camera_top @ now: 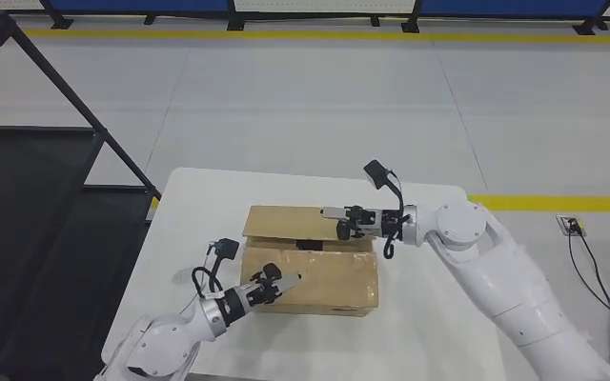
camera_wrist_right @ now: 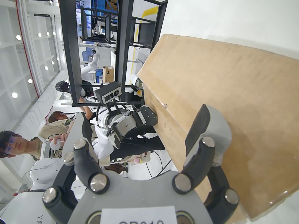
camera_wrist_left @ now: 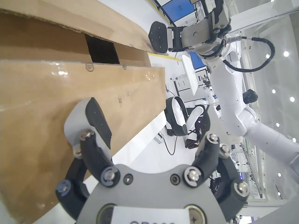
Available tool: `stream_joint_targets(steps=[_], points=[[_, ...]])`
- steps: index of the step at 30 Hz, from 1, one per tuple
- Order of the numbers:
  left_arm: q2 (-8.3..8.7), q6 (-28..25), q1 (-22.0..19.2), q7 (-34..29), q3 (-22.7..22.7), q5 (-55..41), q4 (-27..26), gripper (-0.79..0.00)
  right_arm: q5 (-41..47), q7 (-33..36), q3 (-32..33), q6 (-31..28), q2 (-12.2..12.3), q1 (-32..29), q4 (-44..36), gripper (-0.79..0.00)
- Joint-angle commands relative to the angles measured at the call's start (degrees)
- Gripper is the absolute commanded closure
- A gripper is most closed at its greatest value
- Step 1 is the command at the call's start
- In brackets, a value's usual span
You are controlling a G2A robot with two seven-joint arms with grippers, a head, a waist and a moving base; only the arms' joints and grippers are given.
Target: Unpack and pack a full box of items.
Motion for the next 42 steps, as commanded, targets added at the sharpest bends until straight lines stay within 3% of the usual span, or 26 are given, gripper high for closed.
stream_joint_targets(steps=[1,7,12,20,27,37,42], points=[[-0.13,0.3,-0.5,0.2,0.8,0.2,0.3,-0.785,-0.2,-0.3,0.5,1.1,0.2,-1.2,-1.9,-0.785],[-0.37,-0.2,-1.2,0.5,1.8,-0.1,0.9,-0.785,-1.5,-1.5,1.9,3.9,0.9,-5.3,-6.1,-0.785],[-0.30,-1.1,-0.8,0.4,-0.2,-4.6,0.7,-0.785,-0.8,-3.2,3.3,2.4,1.1,-8.5,-6.0,-0.785],[0.77,-2.4,2.6,-1.0,-10.5,-12.5,0.6,-0.785,0.0,-4.6,4.8,-1.8,1.1,-11.7,-5.0,-0.785],[1.89,-0.3,6.2,-6.8,-19.0,-18.1,4.9,-0.785,-0.1,-5.4,5.5,-3.8,0.9,-12.8,-3.8,-0.785],[1.89,-0.3,6.2,-6.8,-19.0,-18.1,4.9,-0.785,-0.1,-5.4,5.5,-3.8,0.9,-12.8,-3.8,-0.785],[1.06,3.0,7.6,2.7,-16.8,-20.2,9.8,-0.785,-0.1,-5.4,5.5,-3.8,0.9,-12.8,-3.8,-0.785]])
